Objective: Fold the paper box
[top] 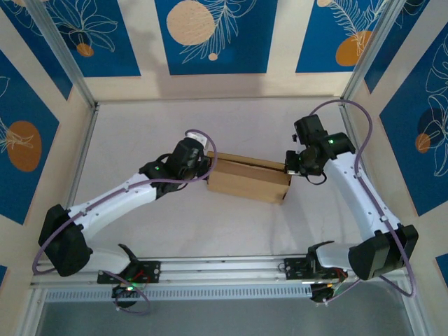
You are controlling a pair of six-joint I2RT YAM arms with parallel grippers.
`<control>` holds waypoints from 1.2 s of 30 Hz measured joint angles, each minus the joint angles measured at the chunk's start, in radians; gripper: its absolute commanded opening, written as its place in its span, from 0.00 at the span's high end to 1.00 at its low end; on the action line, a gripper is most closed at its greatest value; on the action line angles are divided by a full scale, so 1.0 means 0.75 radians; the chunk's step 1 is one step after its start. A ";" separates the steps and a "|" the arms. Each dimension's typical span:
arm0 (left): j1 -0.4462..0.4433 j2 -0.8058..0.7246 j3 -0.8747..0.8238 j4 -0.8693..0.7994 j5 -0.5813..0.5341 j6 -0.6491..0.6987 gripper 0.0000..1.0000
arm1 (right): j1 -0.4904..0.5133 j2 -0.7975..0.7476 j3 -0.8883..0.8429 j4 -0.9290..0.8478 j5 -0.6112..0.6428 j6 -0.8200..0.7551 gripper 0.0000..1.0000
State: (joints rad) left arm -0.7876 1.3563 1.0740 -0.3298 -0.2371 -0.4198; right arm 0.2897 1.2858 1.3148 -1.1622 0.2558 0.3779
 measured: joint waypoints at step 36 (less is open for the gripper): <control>0.000 -0.043 -0.075 0.072 -0.001 -0.070 1.00 | 0.130 -0.240 -0.315 0.333 0.174 0.139 1.00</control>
State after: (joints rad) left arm -0.7876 1.3239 1.0176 -0.2756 -0.2375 -0.4725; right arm 0.3874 1.1057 1.0786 -0.9123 0.3862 0.4820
